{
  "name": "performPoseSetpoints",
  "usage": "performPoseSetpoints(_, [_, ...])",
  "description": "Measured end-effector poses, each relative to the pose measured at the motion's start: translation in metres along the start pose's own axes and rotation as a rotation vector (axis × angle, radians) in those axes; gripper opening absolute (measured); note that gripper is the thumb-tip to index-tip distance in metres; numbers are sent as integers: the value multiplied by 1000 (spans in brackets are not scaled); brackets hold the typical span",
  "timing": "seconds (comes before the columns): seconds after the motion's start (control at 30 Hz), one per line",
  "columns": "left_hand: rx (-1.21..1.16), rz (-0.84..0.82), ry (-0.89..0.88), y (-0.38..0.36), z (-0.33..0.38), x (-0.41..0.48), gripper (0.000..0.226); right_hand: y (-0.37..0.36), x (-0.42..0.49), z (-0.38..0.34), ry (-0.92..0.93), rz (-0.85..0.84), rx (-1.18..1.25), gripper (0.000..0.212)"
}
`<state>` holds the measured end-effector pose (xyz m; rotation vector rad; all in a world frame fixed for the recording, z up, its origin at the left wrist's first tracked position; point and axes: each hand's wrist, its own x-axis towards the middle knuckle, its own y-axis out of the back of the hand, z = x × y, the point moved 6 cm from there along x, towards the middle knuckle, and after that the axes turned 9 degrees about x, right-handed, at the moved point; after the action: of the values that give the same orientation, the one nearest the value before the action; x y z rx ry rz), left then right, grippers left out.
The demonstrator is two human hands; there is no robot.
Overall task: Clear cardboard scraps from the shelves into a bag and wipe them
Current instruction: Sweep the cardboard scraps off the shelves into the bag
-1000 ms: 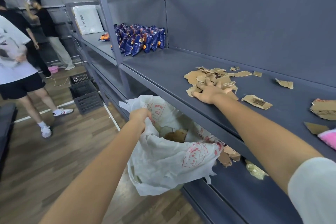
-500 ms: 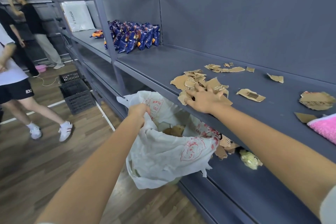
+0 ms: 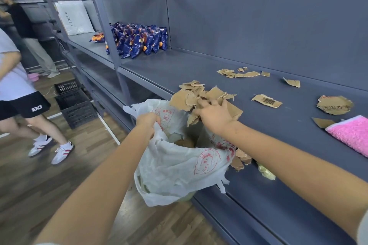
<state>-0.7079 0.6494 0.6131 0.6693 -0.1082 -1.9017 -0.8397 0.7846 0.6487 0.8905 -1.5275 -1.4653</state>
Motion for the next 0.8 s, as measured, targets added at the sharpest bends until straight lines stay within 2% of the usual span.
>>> performPoseSetpoints(0.07, [19, -8, 14, 0, -1, 3, 19, -2, -4, -14, 84, 25, -84, 46])
performPoseSetpoints(0.13, [25, -13, 22, -1, -1, 3, 14, -7, -7, -29, 162, 29, -140, 40])
performPoseSetpoints(0.2, [21, -6, 27, 0, -1, 3, 10, -17, -7, -44, 234, -10, -189, 39])
performPoseSetpoints(0.3, [57, -16, 18, 0, -1, 7, 21, -32, -4, -64, 342, -78, -214, 37])
performPoseSetpoints(0.37, [105, -27, 9, -2, -2, 6, 22, -36, 0, -71, 388, -123, -132, 37])
performPoseSetpoints(0.5, [80, -15, 24, -2, -2, 4, 21, -33, 3, -79, 398, -235, 193, 35])
performPoseSetpoints(0.57, [74, -16, 25, -1, -1, 4, 16, -23, 4, -77, 355, -190, 316, 31])
performPoseSetpoints(0.63, [69, -13, 29, 0, 0, 3, 15, -7, 9, -70, 312, -51, 357, 29])
performPoseSetpoints(0.73, [37, -18, 19, -1, 1, 2, 21, 15, 27, -53, 250, 151, 313, 32])
performPoseSetpoints(0.8, [19, -14, 22, 0, 1, 1, 23, 19, 47, -43, 182, 158, 223, 41])
